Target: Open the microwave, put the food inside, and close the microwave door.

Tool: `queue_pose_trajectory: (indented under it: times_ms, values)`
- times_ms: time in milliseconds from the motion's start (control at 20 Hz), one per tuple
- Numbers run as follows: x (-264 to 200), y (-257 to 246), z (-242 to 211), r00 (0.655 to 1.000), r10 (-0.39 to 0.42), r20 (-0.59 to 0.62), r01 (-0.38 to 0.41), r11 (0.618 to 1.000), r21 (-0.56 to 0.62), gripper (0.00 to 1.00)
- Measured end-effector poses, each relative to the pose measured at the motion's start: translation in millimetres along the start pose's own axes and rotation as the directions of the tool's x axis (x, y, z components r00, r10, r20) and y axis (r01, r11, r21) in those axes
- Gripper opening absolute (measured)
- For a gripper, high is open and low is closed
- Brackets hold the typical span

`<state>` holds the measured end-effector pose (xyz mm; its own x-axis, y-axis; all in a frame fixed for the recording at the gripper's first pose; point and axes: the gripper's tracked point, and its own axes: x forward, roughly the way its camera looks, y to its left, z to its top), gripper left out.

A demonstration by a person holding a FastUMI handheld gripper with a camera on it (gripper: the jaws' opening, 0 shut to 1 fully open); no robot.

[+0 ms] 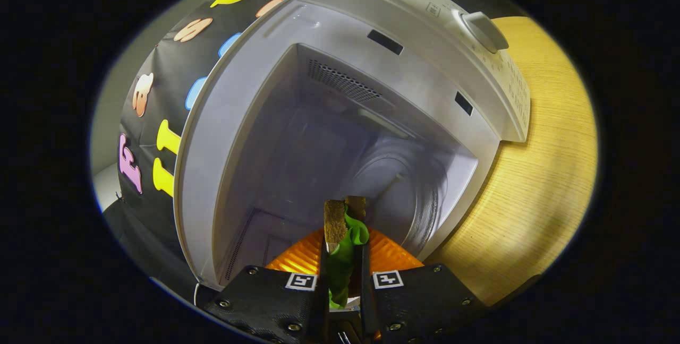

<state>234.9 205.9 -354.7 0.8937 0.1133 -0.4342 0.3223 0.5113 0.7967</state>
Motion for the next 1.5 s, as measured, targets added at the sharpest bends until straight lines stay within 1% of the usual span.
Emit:
queue_pose_trajectory:
  times_ms: [50, 150, 250, 350, 400, 450, 500, 550, 650, 700, 950, 1050, 1200, 1350, 1500]
  values:
    - [0.2, -2.2, -2.5, 1.000, -0.009, -0.006, 0.009, 1.000, -0.001, 0.24]
    - [0.6, -4.3, -3.1, 1.000, -0.024, -0.001, 0.024, 1.000, -0.001, 0.29]
    - [0.2, -11.3, -1.5, 0.998, -0.065, 0.007, 0.065, 0.998, -0.022, 0.38]
    - [-2.6, -19.2, -2.2, 0.994, -0.109, -0.006, 0.108, 0.993, -0.037, 0.45]
    - [-5.4, -14.6, -2.2, 0.996, -0.090, -0.010, 0.090, 0.995, -0.037, 0.54]
    - [-7.9, -11.7, -1.1, 0.996, -0.086, -0.008, 0.086, 0.996, -0.040, 0.77]
    - [-10.8, -13.3, 3.0, 0.994, -0.105, 0.002, 0.105, 0.993, -0.053, 0.85]
    - [-14.2, -18.9, 6.6, 0.991, -0.137, 0.012, 0.137, 0.987, -0.083, 0.97]
    - [-22.8, -25.5, 10.8, 0.984, -0.176, 0.024, 0.178, 0.974, -0.137, 0.97]
    - [-27.8, -25.8, 11.5, 0.983, -0.182, 0.019, 0.183, 0.970, -0.159, 0.97]
    - [-55.1, -20.3, 14.2, 0.981, -0.191, -0.020, 0.180, 0.951, -0.252, 0.97]
    - [-73.8, -14.4, 19.9, 0.982, -0.189, -0.011, 0.174, 0.926, -0.336, 0.97]
    - [-103.5, 0.5, 24.4, 0.987, -0.158, -0.020, 0.132, 0.878, -0.460, 0.97]
    - [-132.8, 12.1, 24.1, 0.991, -0.126, -0.054, 0.077, 0.837, -0.541, 0.97]
    - [-164.2, 25.1, 24.8, 0.992, -0.084, -0.090, 0.009, 0.783, -0.622, 0.98]
